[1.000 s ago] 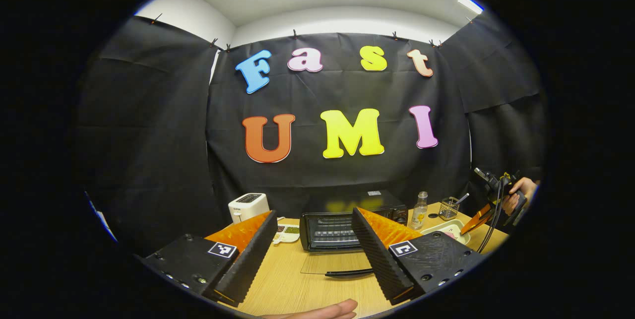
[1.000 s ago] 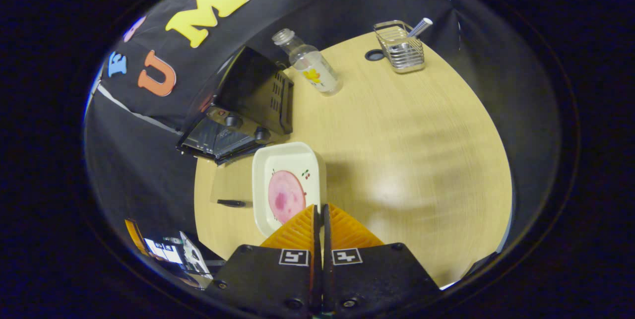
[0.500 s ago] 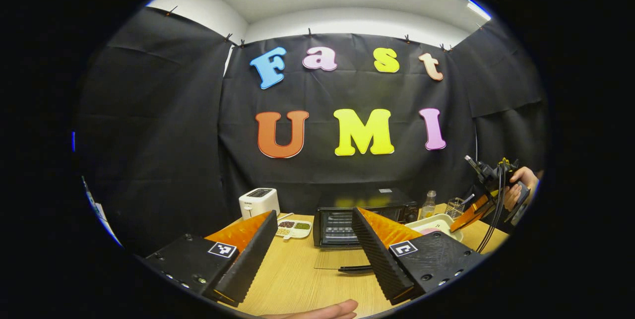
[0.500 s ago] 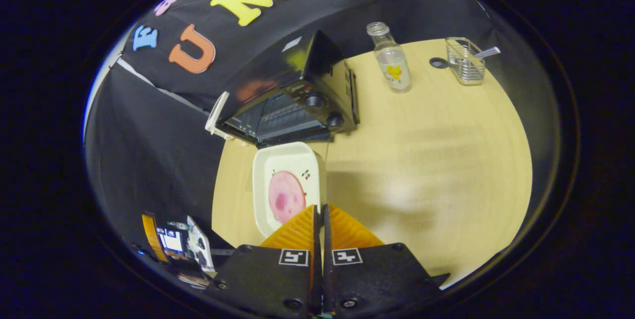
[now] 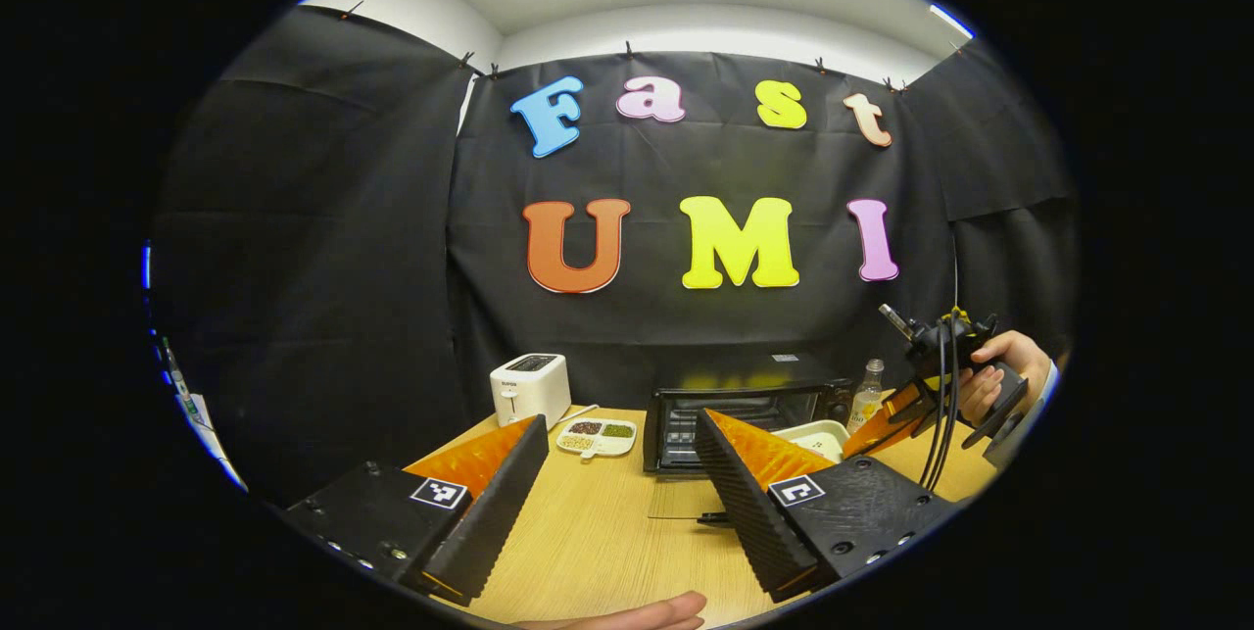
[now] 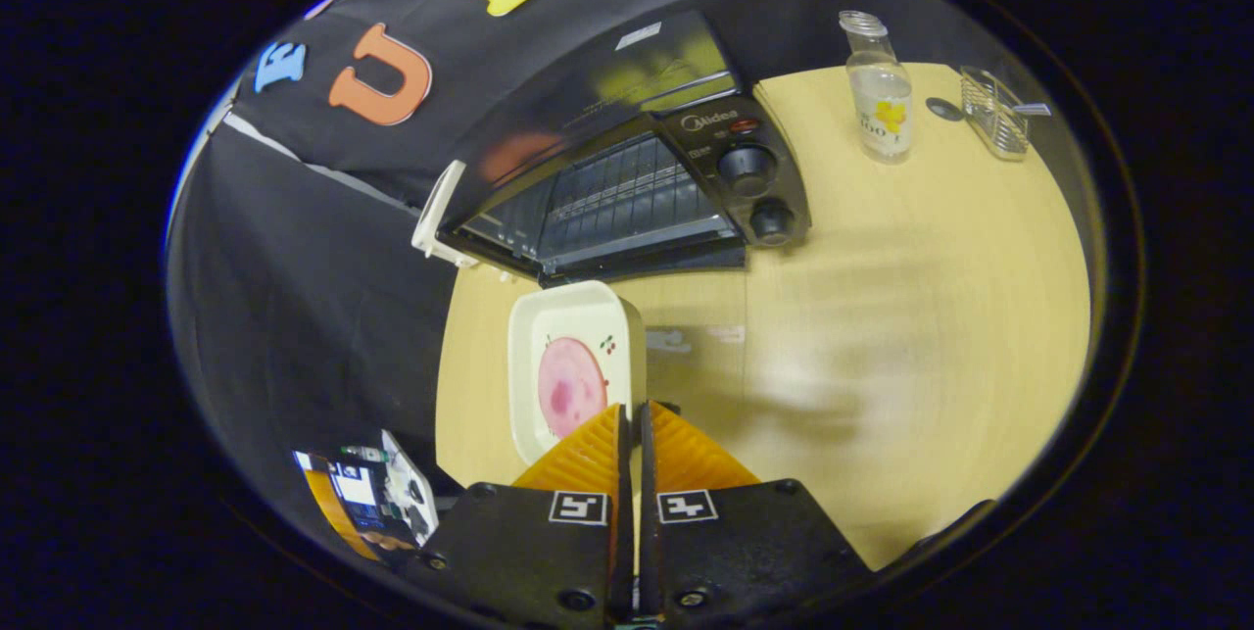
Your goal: Open the electric oven with the left hand, put the food in, and close the electric oven.
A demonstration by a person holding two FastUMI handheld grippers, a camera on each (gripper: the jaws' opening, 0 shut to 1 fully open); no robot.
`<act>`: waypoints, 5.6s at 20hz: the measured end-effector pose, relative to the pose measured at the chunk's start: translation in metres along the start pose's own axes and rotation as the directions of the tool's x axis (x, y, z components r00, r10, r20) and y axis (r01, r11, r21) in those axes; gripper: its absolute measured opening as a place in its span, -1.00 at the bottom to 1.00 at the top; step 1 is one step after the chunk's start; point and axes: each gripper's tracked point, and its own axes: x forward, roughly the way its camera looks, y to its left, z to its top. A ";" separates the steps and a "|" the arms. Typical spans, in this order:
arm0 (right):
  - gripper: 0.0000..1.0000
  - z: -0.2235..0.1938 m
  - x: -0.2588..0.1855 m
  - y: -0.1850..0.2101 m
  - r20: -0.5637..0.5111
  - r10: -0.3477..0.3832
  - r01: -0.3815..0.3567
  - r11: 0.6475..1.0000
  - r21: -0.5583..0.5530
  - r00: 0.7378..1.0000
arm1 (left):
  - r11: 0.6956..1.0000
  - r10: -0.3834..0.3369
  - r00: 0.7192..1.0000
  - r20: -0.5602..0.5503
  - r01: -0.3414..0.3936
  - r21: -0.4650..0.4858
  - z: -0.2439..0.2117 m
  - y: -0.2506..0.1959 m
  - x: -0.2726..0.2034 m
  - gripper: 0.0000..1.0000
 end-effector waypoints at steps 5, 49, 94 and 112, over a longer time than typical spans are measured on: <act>-0.89 0.019 0.036 0.016 0.070 0.039 -0.047 0.992 0.120 0.997 | 1.000 -0.007 1.000 -0.010 0.007 -0.015 -0.009 0.004 0.007 0.92; -0.55 0.134 0.146 0.018 0.701 -0.029 -0.357 0.845 0.397 0.713 | 1.000 0.011 1.000 -0.019 -0.011 -0.001 -0.058 0.017 0.038 0.92; 0.90 0.011 -0.318 -0.038 0.975 0.124 0.445 0.874 -0.196 0.185 | 0.963 -0.226 0.826 -0.517 0.268 0.007 -0.216 -0.151 0.054 0.92; 0.92 0.028 -0.324 -0.085 0.978 0.095 0.440 0.882 -0.169 0.186 | 0.970 -0.186 0.727 -0.661 0.241 -0.008 -0.265 -0.175 0.092 0.92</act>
